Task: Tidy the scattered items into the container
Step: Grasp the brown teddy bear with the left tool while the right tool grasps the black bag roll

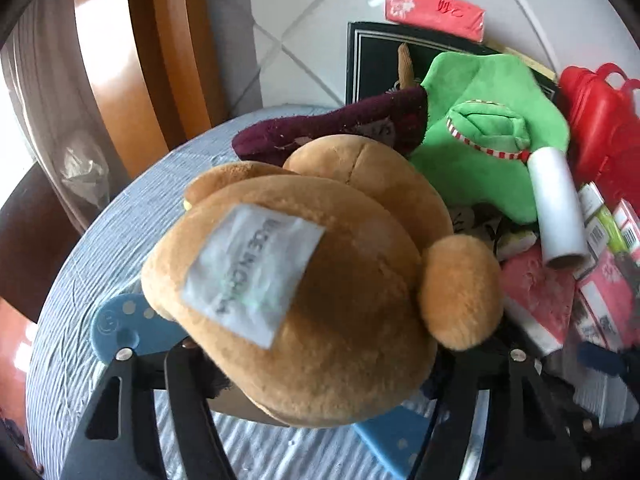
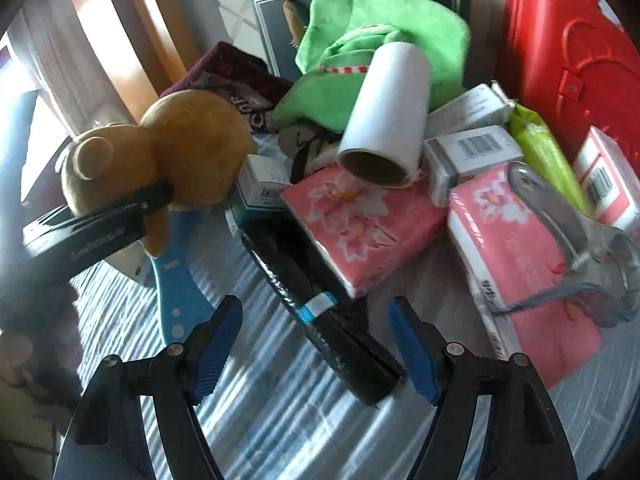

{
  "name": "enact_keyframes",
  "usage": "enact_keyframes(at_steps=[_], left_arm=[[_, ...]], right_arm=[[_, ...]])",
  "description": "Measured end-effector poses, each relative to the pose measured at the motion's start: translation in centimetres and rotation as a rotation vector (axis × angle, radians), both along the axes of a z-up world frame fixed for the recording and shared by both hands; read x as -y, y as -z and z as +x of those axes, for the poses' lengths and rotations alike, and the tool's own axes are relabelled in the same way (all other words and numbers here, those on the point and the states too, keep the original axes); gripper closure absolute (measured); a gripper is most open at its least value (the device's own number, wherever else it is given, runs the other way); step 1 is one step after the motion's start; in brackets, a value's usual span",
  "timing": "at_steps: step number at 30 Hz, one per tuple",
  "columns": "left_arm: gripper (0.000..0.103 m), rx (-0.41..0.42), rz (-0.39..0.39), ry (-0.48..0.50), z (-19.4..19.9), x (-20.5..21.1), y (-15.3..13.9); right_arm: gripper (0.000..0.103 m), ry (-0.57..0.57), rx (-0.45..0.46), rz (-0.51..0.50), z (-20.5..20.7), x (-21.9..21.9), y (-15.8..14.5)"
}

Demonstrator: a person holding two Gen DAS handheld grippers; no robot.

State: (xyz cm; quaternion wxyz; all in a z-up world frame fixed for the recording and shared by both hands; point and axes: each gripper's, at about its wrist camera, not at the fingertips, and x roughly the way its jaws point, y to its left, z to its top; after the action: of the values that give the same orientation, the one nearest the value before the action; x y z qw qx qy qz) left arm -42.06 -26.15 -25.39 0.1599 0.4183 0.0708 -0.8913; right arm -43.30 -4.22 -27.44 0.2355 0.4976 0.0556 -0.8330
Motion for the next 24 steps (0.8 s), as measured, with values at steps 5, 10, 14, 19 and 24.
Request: enact_keyframes(at_steps=[5,10,14,19,24], left_arm=[[0.038,-0.021,0.010,-0.012,1.7,0.1,-0.2],[0.039,-0.045,-0.011,-0.034,3.0,-0.3,-1.4],[0.040,-0.067,-0.006,-0.028,5.0,-0.9,-2.7],[0.040,-0.084,-0.015,-0.005,8.3,-2.7,-3.8],[0.040,-0.108,-0.016,0.024,11.9,-5.3,-5.4]], right_arm=[[0.027,-0.004,0.045,0.052,-0.9,1.1,2.7],[0.046,-0.035,0.002,0.157,0.4,2.6,3.5],[0.070,-0.004,0.020,0.107,2.0,1.6,2.2],[0.072,0.026,0.007,0.042,4.8,-0.1,-0.3],[0.072,0.055,-0.039,-0.003,8.7,-2.8,-3.8]])
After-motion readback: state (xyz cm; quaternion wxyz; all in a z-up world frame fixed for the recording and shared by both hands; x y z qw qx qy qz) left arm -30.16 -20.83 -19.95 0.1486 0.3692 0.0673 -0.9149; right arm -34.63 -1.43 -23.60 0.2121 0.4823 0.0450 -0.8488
